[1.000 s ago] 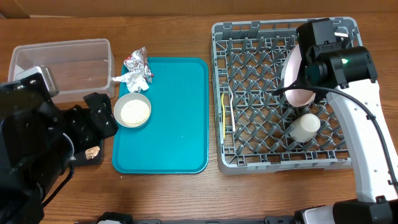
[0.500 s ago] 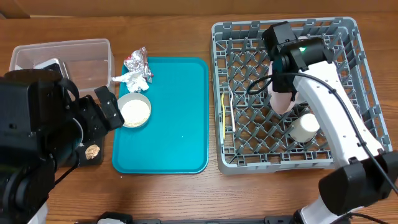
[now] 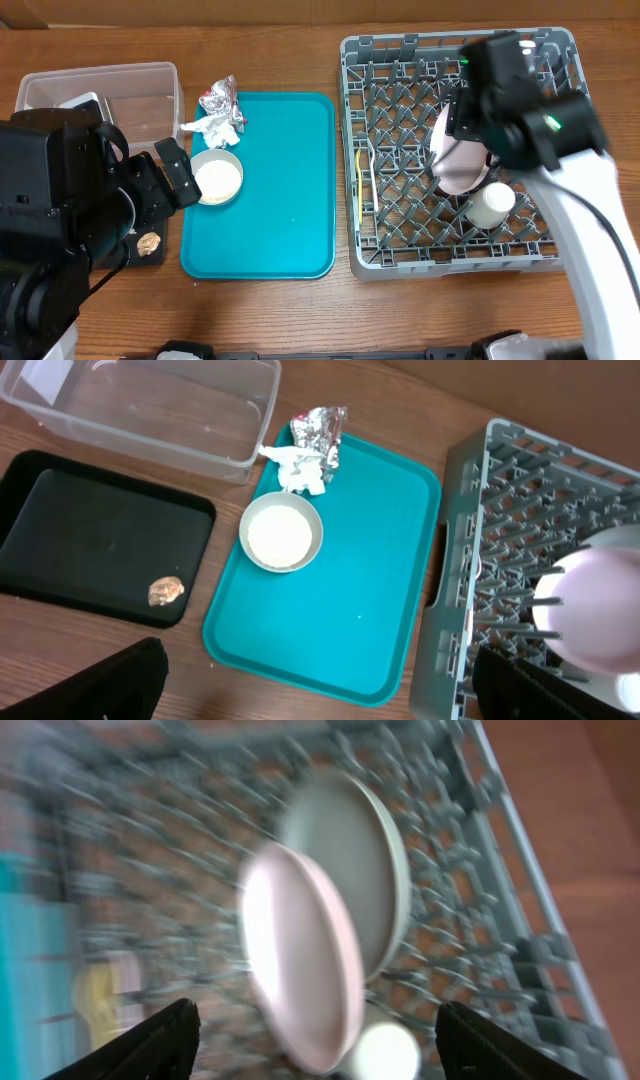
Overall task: Sort waste into correct bins and load items into the dishwasher rack
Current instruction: 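Grasp the grey bowl of rice with the left gripper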
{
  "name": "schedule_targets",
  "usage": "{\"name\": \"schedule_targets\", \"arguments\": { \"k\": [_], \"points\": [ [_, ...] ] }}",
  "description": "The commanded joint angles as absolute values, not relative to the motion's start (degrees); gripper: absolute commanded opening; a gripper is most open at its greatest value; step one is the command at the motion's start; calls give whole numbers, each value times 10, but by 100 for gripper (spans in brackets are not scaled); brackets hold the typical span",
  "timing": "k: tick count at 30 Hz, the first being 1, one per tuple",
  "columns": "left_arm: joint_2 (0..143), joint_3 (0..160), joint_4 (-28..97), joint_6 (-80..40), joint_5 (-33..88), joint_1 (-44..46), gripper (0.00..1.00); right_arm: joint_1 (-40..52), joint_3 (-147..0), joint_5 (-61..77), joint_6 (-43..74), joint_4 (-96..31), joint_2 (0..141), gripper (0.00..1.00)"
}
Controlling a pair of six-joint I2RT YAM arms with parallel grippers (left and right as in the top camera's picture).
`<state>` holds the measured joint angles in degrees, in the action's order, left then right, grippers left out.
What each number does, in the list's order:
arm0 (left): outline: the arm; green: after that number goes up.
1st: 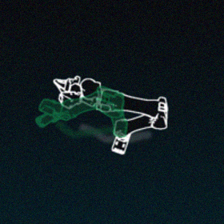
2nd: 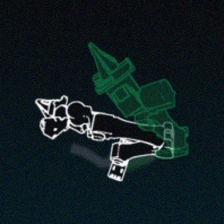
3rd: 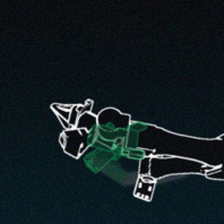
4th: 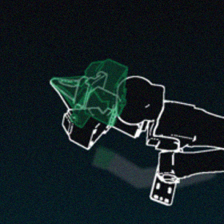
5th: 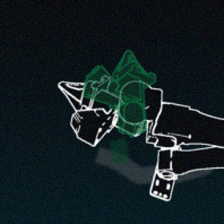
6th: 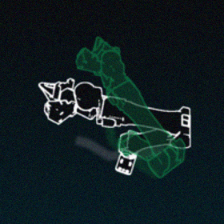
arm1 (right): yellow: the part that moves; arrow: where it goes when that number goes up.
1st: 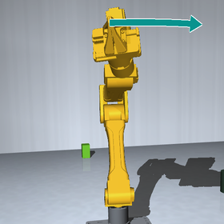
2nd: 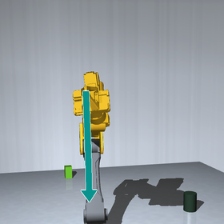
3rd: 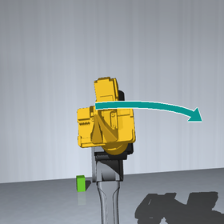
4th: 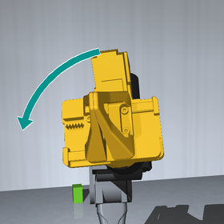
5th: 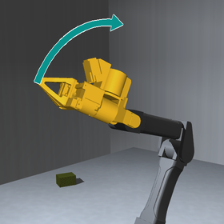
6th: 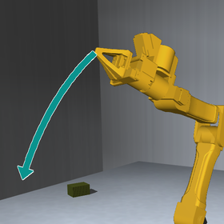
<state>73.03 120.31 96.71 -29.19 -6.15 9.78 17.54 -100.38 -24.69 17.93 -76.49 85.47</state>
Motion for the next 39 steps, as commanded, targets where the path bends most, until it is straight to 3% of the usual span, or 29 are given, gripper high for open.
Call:
{"name": "schedule_targets", "arguments": {
  "k": [1, 6, 8, 9, 10, 11, 12, 16, 18, 20, 21, 22, 24, 33, 35, 39],
  "points": [
    [731, 1194, 968, -255, -47, 102, 100, 194, -1028, -138, 184, -751, 763, 79],
    [737, 1127, 968, -257, -46, 102, 98, 211, -1028, -34, 178, -740, 701, 83],
    [745, 1109, 968, -257, -44, 102, 72, 211, -1028, -3, 177, -741, 694, 87],
    [750, 1104, 967, -257, -44, 102, 68, 211, -1028, 13, 176, -741, 694, 88],
    [755, 1101, 966, -259, -43, 102, 68, 211, -1028, 31, 175, -742, 695, 88],
    [766, 1096, 966, -262, -34, 102, 95, 211, -1028, 50, 175, -742, 698, 88],
    [773, 1094, 967, -262, -29, 102, 100, 211, -1028, 58, 175, -742, 700, 88],
    [798, 1073, 966, -262, -49, 102, 99, 211, -1028, 63, 176, -742, 710, 88],
    [812, 1059, 966, -262, -56, 102, 88, 211, -1028, 63, 176, -742, 715, 88],
    [830, 1034, 962, -262, -55, 102, 88, 211, -1028, 66, 176, -743, 722, 88],
    [838, 1021, 957, -262, -55, 102, 83, 211, -1028, 67, 176, -745, 725, 88],
    [851, 993, 940, -261, -55, 102, 67, 211, -1028, 68, 176, -750, 730, 88],
    [868, 951, 908, -256, -49, 102, 61, 211, -1028, 68, 176, -757, 736, 88],
    [967, 759, 692, -220, 4, 102, 50, 211, -1027, 65, 162, -771, 765, 87],
    [1003, 738, 644, -205, 28, 102, 36, 211, -1027, 65, 152, -771, 769, 73],
    [1044, 733, 620, -205, 23, 102, 31, 230, -1027, 25, 130, -758, 731, 75]
  ]
}}
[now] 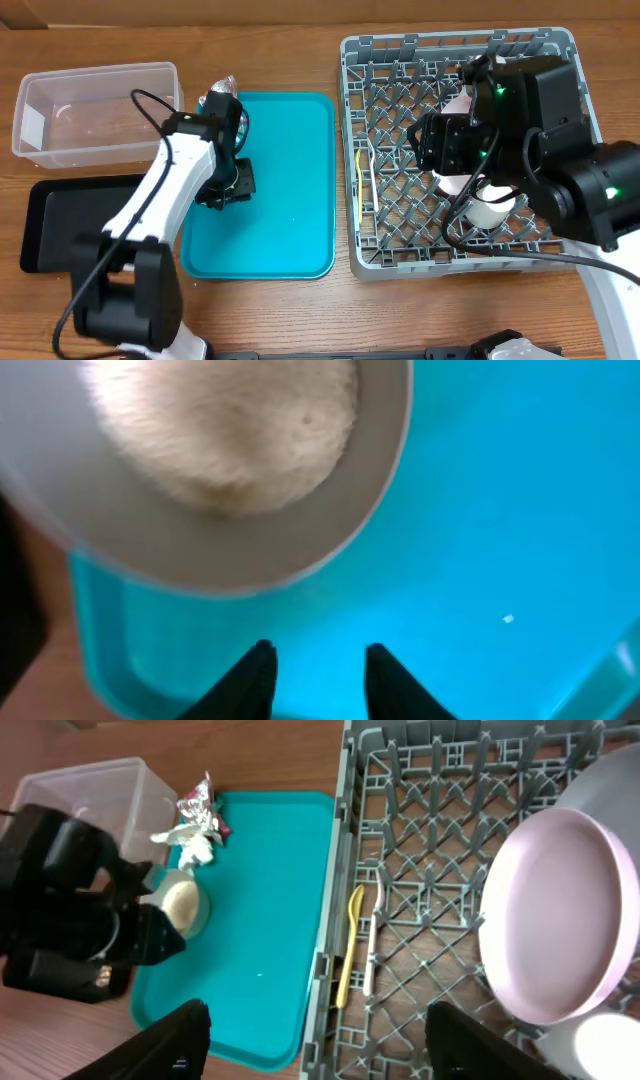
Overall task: Sort waste into correct bins and load items into the dishwasher rack
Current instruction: 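Grasp the grey bowl of rice with the left gripper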
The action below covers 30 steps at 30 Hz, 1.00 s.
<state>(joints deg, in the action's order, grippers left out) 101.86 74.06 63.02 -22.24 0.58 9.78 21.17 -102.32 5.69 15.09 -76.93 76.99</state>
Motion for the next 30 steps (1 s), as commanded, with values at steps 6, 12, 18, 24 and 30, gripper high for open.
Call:
{"name": "schedule_targets", "arguments": {
  "k": [6, 12, 18, 24, 30],
  "points": [
    [1078, 733, 590, -205, -36, 102, 37, 247, -1027, -3, 133, -751, 651, 95],
    [1086, 735, 597, -205, 40, 102, 29, 247, -1027, -4, 133, -782, 609, 100],
    [1077, 756, 683, -212, 53, 107, 19, 247, -1027, -5, 122, -791, 607, 100],
    [993, 781, 715, -219, -20, 116, 44, 247, -1027, -76, 139, -780, 562, 100],
    [940, 782, 644, -217, -97, 114, 75, 247, -1027, -77, 137, -788, 544, 100]
  ]
}}
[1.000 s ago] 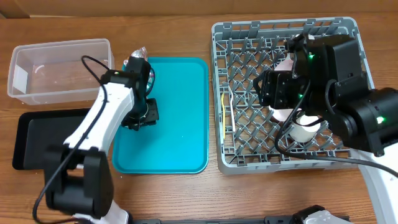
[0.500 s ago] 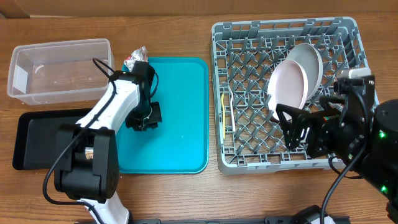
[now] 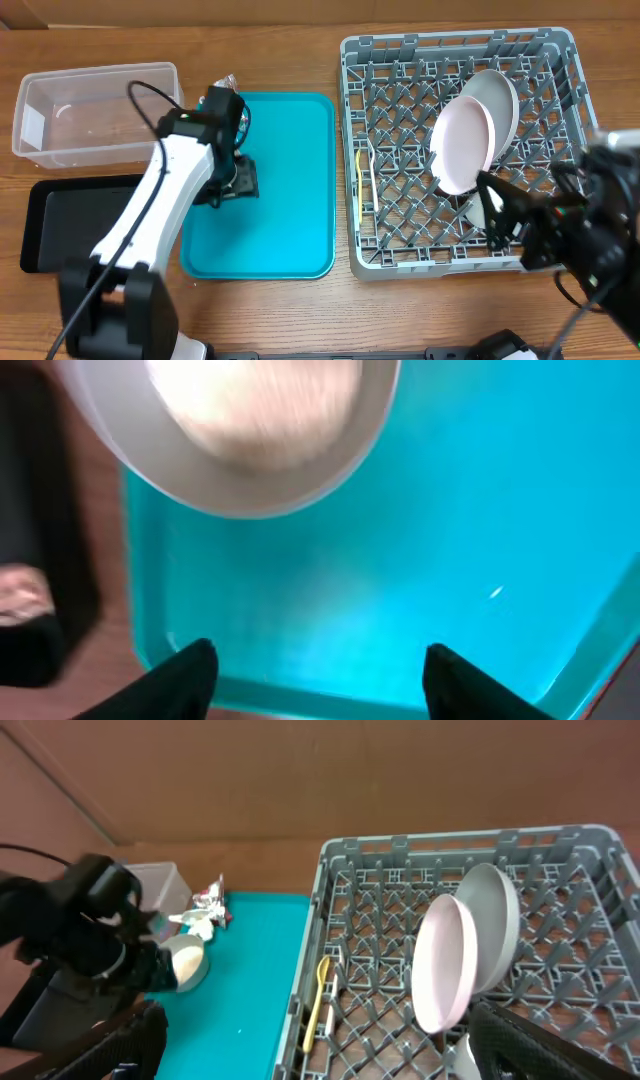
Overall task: Sort waste into correct bins and load items into the dishwasher rack
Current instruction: 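Grasp the grey bowl of rice with the left gripper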
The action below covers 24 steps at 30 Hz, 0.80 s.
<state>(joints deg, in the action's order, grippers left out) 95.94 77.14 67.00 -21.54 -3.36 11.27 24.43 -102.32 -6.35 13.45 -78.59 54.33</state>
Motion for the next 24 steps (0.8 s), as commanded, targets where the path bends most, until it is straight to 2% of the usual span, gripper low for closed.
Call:
{"name": "schedule_targets", "arguments": {
  "k": [1, 8, 16, 21, 24],
  "points": [
    [942, 781, 634, -208, -100, 113, 75, 247, -1027, -77, 137, -791, 545, 100],
    [1003, 781, 572, -171, -95, 113, 73, 247, -1027, -77, 137, -808, 546, 100],
    [1080, 781, 524, -164, -56, 113, 52, 247, -1027, -77, 137, -820, 546, 100],
    [1099, 781, 497, -165, -48, 113, 49, 247, -1027, -77, 137, -820, 547, 100],
    [1104, 781, 492, -165, -48, 113, 35, 247, -1027, -77, 137, -820, 547, 100]
  ]
}}
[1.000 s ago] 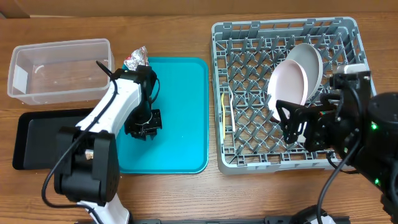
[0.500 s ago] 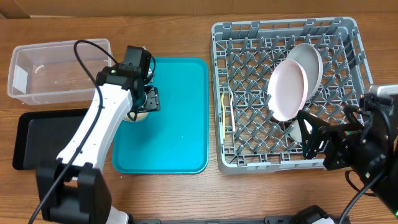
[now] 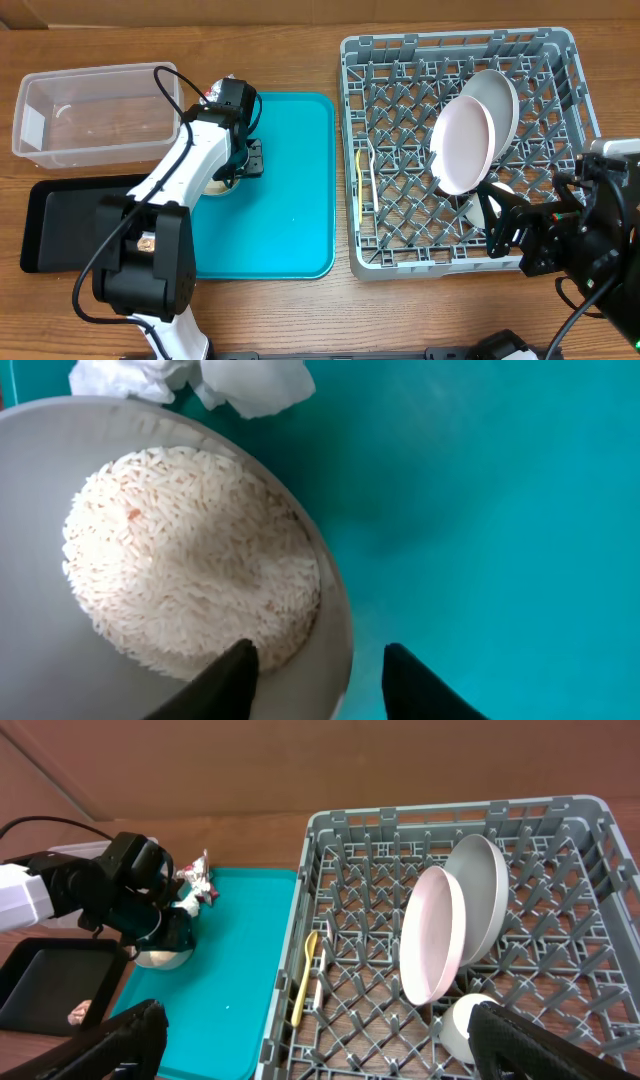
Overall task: Sort waste into correct bins and load items into the dishwasher rack
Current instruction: 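Grasp the grey bowl of rice with the left gripper, then tip the grey bowl over the black tray to dump the rice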
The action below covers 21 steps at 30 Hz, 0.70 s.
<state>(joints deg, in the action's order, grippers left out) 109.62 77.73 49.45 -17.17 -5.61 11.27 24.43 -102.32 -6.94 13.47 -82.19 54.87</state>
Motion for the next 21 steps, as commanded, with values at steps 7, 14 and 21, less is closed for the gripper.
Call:
{"name": "schedule_targets", "arguments": {
  "k": [7, 14, 21],
  "points": [
    [1140, 781, 488, -158, -48, 113, 13, 247, -1027, -77, 137, -820, 547, 100],
    [1142, 783, 500, -174, -48, 113, 4, 247, -1027, -77, 137, -820, 547, 100],
    [1087, 826, 601, -227, -51, 113, 4, 247, -1027, -77, 137, -820, 547, 100]
  ]
}}
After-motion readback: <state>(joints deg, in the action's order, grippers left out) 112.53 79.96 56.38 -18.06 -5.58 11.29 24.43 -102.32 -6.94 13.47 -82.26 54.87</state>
